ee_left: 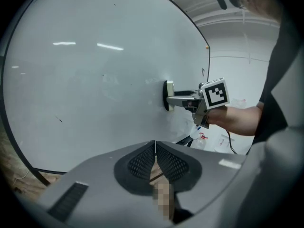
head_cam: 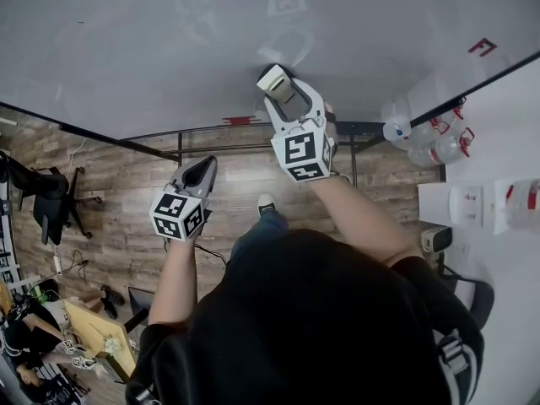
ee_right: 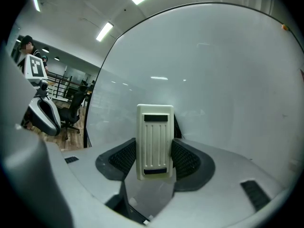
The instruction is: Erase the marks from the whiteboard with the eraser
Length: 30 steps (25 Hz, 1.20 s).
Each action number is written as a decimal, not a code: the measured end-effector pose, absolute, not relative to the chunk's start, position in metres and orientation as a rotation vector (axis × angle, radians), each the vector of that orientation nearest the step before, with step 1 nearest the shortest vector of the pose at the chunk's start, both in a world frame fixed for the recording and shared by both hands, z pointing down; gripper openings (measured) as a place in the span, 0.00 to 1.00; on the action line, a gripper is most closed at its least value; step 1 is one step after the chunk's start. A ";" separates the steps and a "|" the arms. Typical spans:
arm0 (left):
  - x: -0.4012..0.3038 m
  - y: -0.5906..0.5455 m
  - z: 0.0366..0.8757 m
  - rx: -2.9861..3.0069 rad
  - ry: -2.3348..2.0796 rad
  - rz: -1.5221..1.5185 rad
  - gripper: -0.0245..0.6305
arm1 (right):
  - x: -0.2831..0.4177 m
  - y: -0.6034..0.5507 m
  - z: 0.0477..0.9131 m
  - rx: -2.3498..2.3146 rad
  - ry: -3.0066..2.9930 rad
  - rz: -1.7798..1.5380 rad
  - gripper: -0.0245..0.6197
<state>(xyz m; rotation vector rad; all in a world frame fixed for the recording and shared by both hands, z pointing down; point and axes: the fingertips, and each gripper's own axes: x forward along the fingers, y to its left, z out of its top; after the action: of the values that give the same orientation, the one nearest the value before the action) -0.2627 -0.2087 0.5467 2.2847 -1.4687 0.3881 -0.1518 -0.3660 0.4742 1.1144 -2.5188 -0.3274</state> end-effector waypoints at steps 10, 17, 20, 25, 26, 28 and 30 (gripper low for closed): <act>-0.268 -0.202 0.550 2.269 -1.483 0.389 0.07 | -0.159 -0.364 0.478 1.097 -2.511 -0.342 0.39; -0.254 -0.212 0.551 2.276 -1.480 0.391 0.07 | -0.150 -0.371 0.480 1.094 -2.512 -0.340 0.39; -0.256 -0.210 0.549 2.279 -1.477 0.391 0.07 | -0.153 -0.369 0.480 1.088 -2.504 -0.348 0.39; -0.262 -0.208 0.544 2.284 -1.485 0.388 0.07 | -0.151 -0.367 0.478 1.093 -2.476 -0.355 0.39; -0.261 -0.209 0.543 2.286 -1.486 0.388 0.07 | -0.147 -0.368 0.478 1.099 -2.471 -0.354 0.39; -0.256 -0.210 0.543 2.291 -1.481 0.388 0.07 | -0.138 -0.370 0.479 1.113 -2.461 -0.352 0.39; -0.251 -0.212 0.543 2.299 -1.472 0.388 0.07 | -0.126 -0.374 0.477 1.132 -2.443 -0.363 0.39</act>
<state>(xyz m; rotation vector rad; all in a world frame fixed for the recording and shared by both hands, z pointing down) -0.2506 -0.2123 0.5430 2.2985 -1.4721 0.3883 -0.1264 -0.3738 0.4774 1.1320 -2.4433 -0.3630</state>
